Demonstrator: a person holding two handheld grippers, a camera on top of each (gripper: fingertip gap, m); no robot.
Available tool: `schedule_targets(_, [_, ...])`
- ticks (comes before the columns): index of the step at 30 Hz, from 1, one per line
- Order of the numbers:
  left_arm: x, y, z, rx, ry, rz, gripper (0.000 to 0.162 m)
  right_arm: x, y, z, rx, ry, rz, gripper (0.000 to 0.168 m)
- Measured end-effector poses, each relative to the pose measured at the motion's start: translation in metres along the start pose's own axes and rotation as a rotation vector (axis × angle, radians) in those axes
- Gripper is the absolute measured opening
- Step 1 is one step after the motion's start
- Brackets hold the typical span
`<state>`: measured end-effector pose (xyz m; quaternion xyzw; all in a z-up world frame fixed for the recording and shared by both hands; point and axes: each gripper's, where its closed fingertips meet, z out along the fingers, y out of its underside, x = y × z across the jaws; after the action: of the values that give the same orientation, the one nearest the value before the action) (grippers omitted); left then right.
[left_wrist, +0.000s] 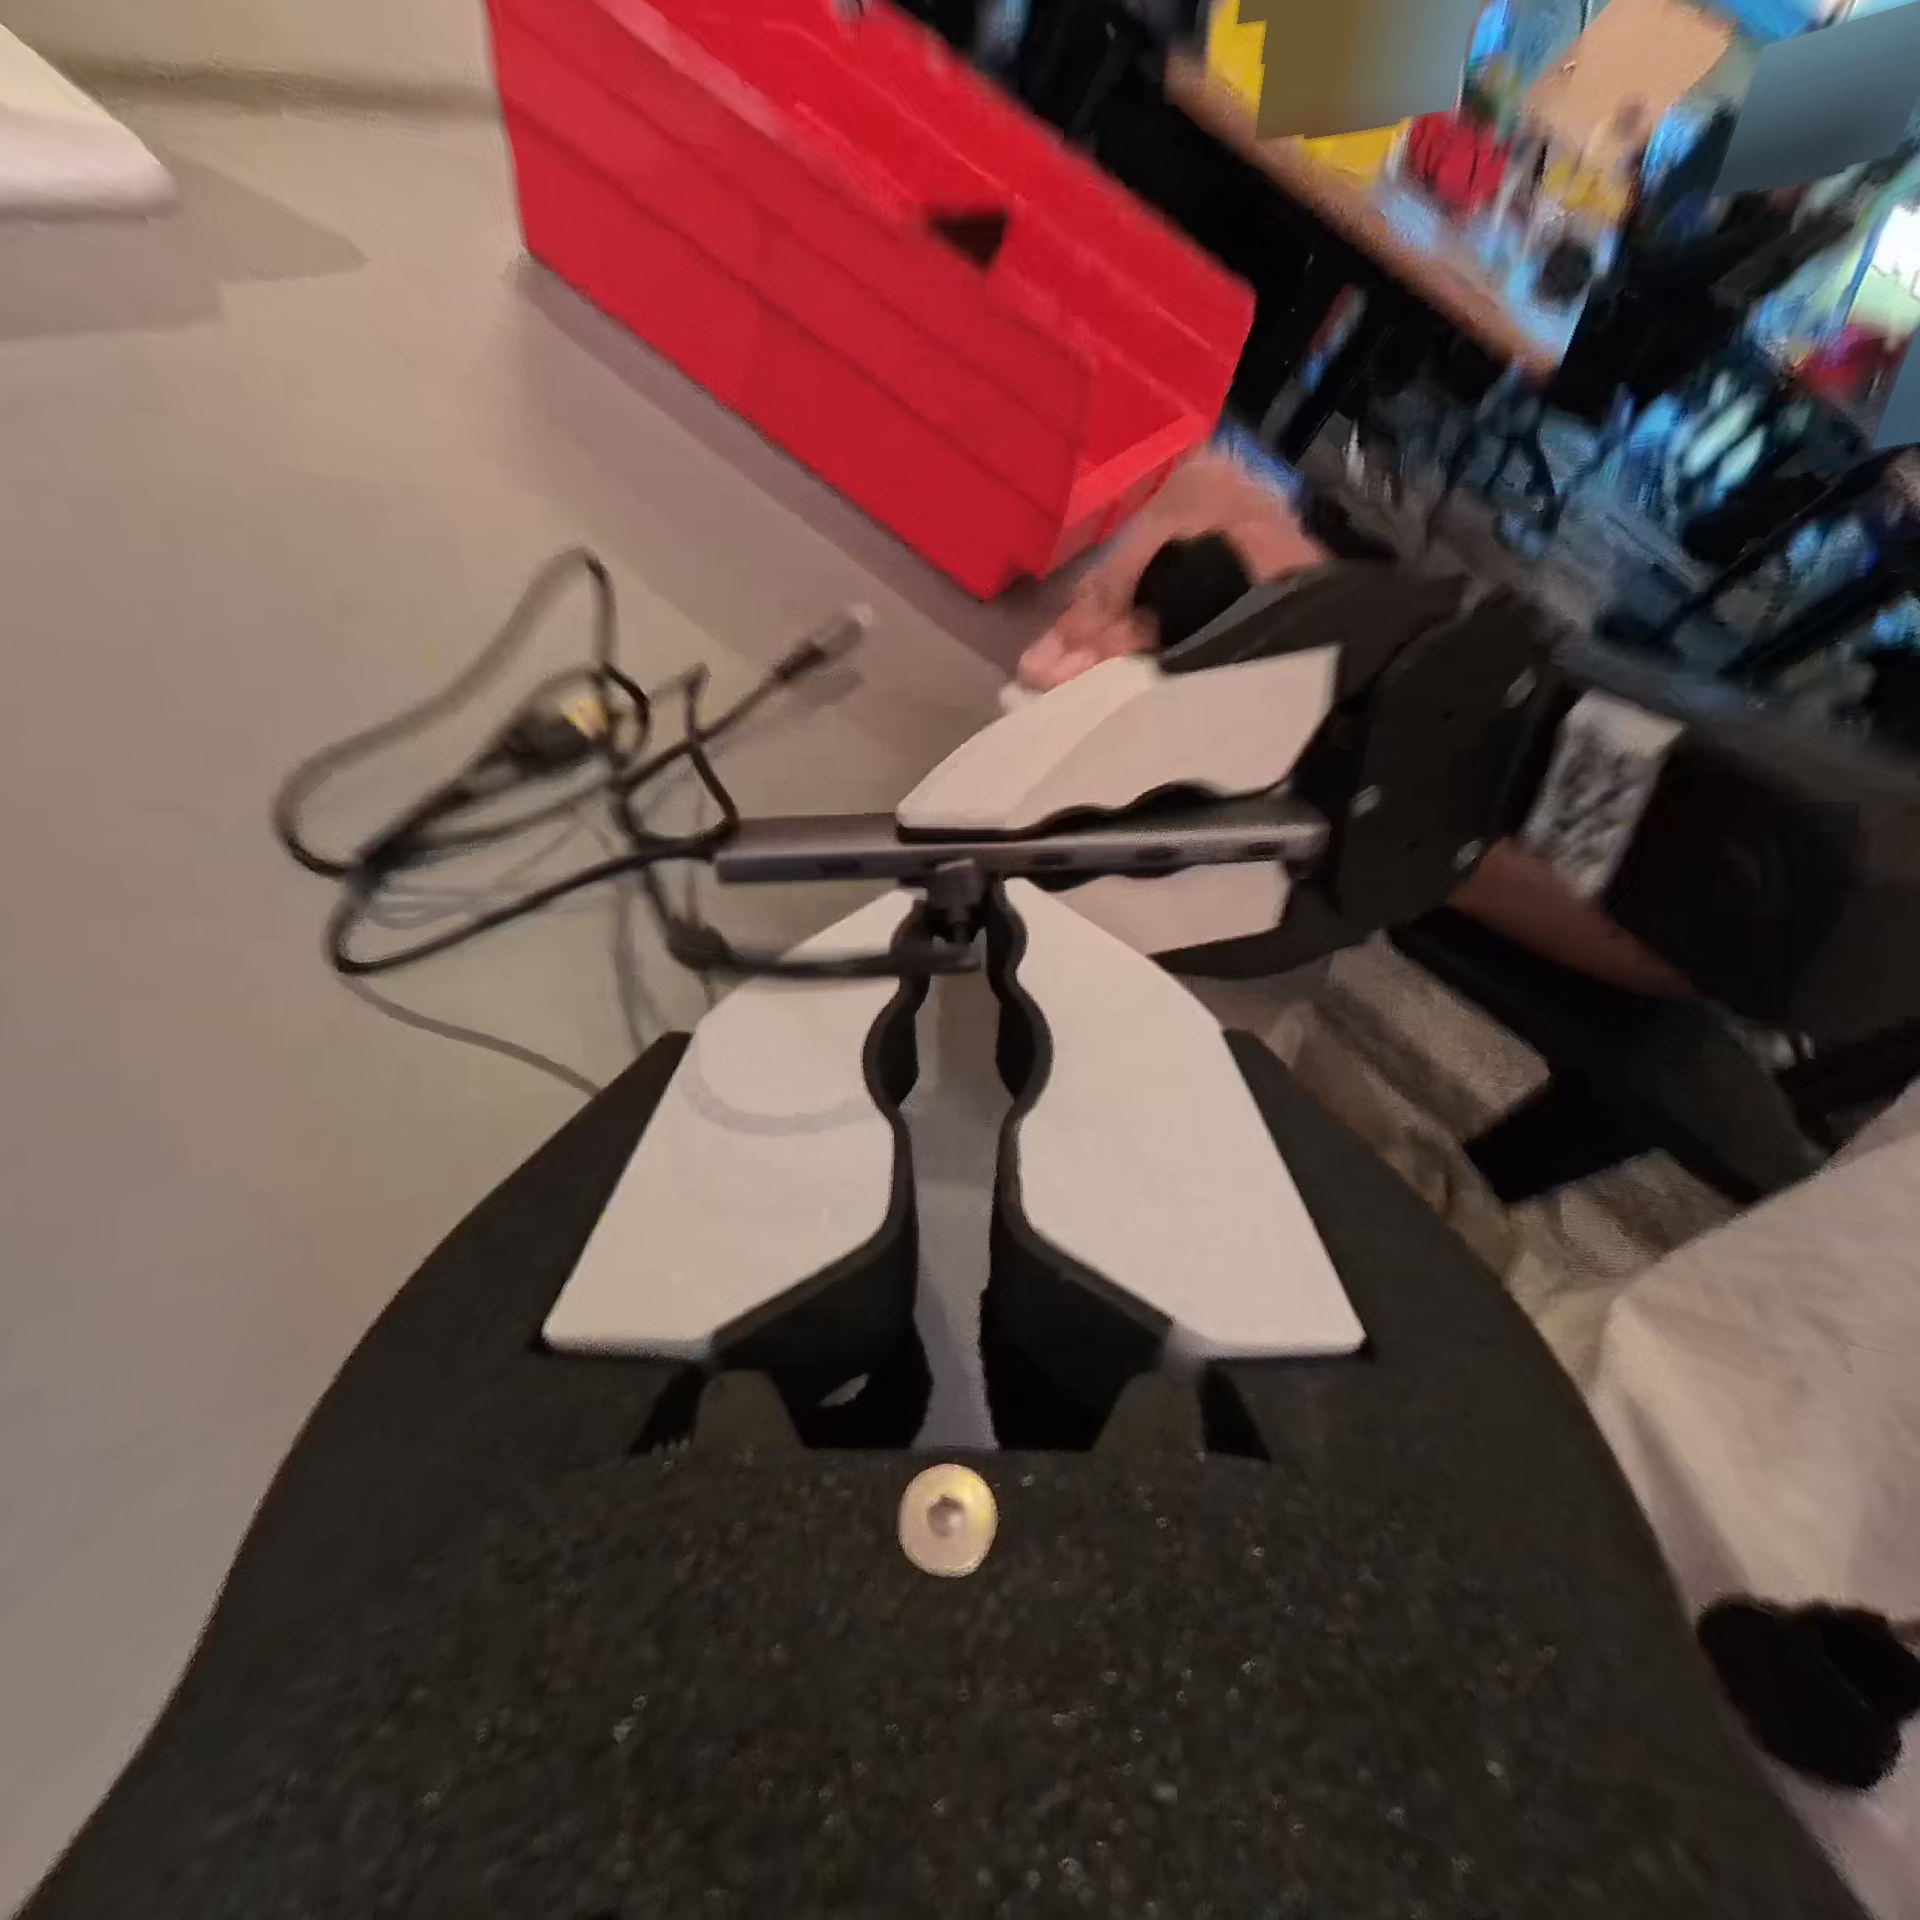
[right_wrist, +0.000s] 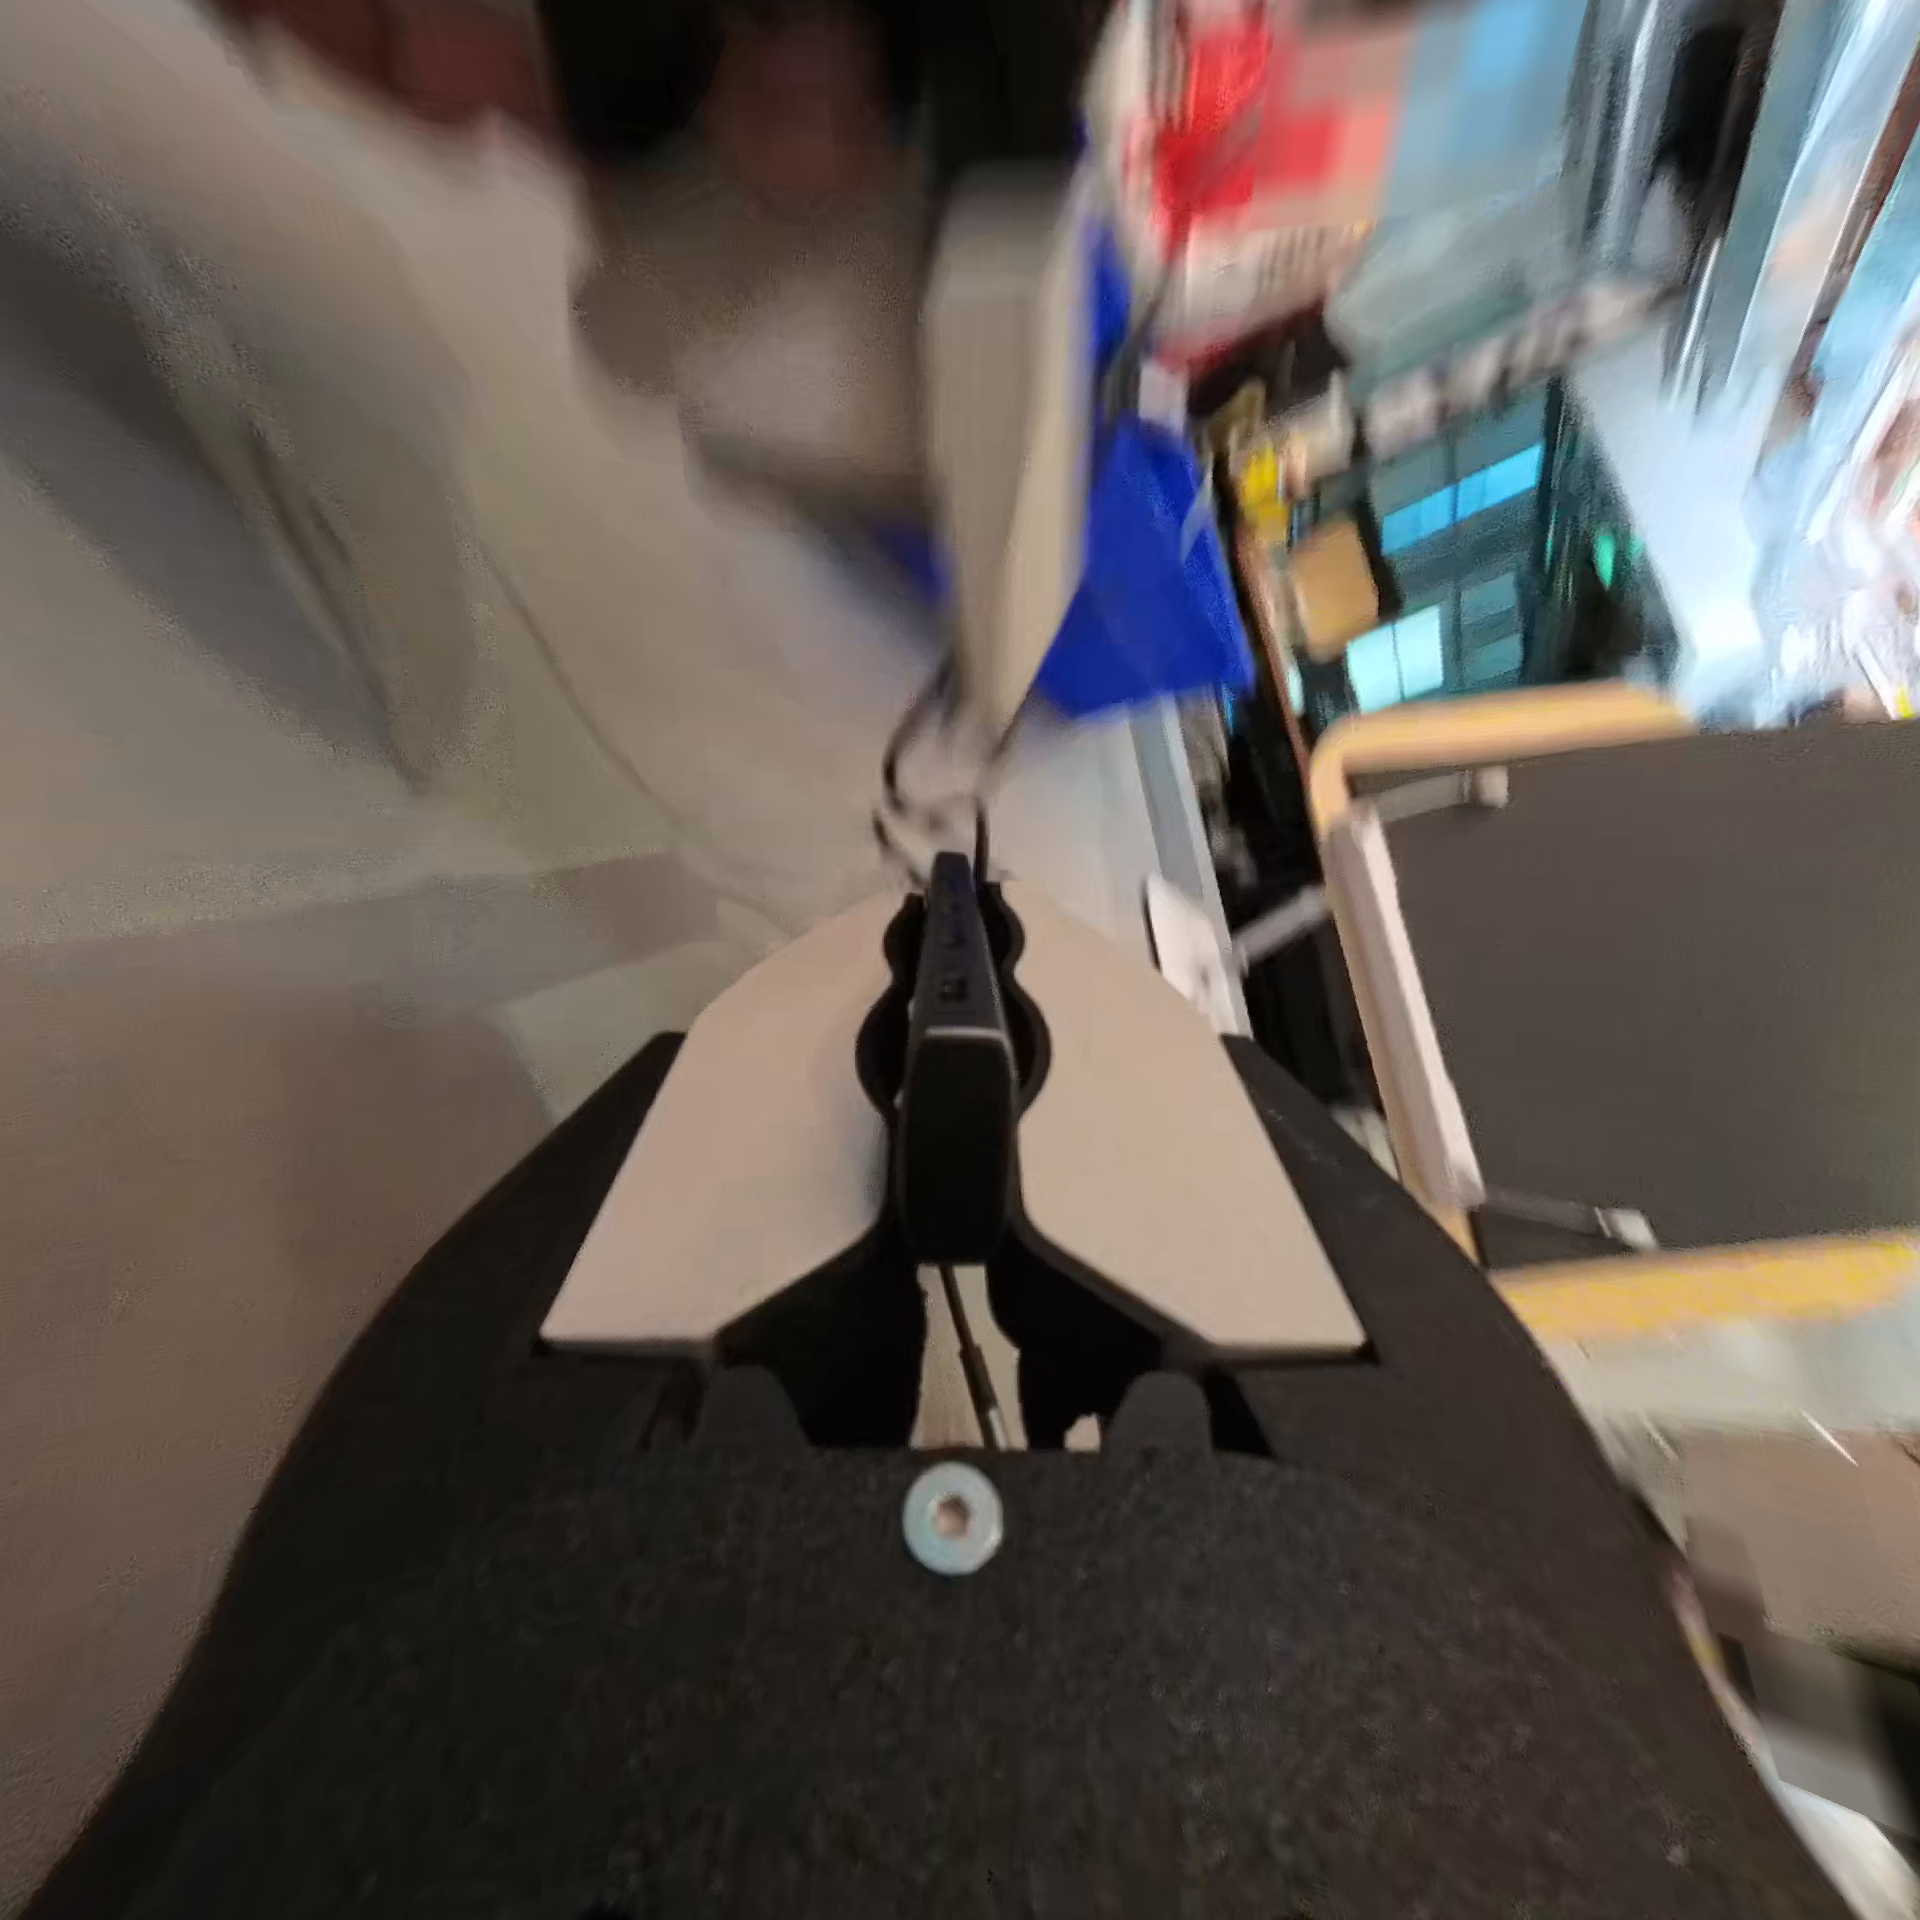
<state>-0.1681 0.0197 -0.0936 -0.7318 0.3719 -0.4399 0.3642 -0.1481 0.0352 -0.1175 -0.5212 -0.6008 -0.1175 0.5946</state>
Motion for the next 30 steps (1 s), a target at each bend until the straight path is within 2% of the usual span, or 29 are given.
schedule_targets(1, [-0.006,-0.016,-0.014,0.062,-0.023,0.008,0.010,0.002,0.028,0.001,-0.109,0.011,-0.023,0.011])
schedule_targets(2, [-0.014,-0.028,-0.028,0.085,-0.059,0.030,0.010,0.008,0.045,-0.003,-0.125,0.033,0.026,0.011])
schedule_targets(4, [-0.024,-0.028,-0.039,0.055,-0.106,0.064,0.010,0.030,0.021,-0.017,-0.005,0.090,0.168,0.011])
schedule_targets(5, [-0.026,-0.019,-0.035,0.030,-0.095,0.050,0.010,0.035,0.011,-0.017,0.003,0.115,0.146,0.012])
schedule_targets(8, [-0.021,0.012,-0.015,-0.070,0.002,-0.034,0.010,0.029,0.016,-0.011,-0.026,0.099,0.127,0.011])
schedule_targets(12, [-0.024,0.044,0.001,-0.215,-0.007,-0.059,0.010,0.031,0.030,-0.012,-0.038,0.091,0.181,0.011])
schedule_targets(19, [-0.011,0.069,0.016,-0.332,0.032,-0.057,0.011,0.026,0.021,-0.012,0.012,0.061,0.238,0.011])
schedule_targets(21, [-0.009,0.079,0.019,-0.387,0.025,-0.046,0.019,0.022,0.018,-0.011,0.025,0.044,0.251,0.010])
schedule_targets(27, [-0.007,0.073,0.005,-0.354,-0.034,-0.006,0.036,0.032,0.017,-0.016,0.059,0.032,0.343,0.010])
schedule_targets(30, [-0.007,0.075,-0.011,-0.323,-0.083,0.019,0.041,0.064,0.013,-0.025,0.100,0.018,0.503,0.010])
